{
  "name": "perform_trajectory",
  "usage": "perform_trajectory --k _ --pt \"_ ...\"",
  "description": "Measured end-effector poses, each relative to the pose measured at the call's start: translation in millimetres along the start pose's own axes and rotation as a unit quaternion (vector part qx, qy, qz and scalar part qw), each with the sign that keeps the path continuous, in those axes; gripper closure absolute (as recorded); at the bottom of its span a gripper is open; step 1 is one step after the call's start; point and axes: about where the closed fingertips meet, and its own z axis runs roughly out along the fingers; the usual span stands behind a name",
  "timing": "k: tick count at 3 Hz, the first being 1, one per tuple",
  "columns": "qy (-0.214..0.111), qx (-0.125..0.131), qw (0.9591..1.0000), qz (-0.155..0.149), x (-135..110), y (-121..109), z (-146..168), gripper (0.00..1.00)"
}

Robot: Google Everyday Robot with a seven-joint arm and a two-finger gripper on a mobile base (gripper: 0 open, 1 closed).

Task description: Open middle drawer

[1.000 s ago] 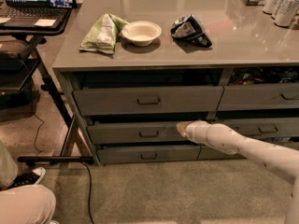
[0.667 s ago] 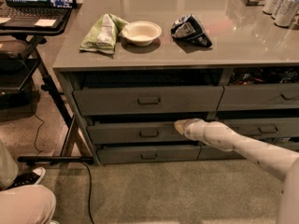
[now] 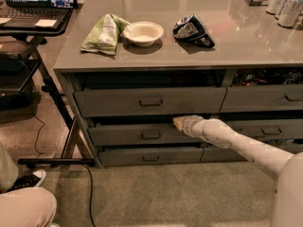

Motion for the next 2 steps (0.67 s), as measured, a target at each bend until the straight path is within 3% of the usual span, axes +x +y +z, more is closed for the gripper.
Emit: perform_trajectory --k 2 --pt "-0.013 -0.009 0.9998 0.010 0 -1 26 1.00"
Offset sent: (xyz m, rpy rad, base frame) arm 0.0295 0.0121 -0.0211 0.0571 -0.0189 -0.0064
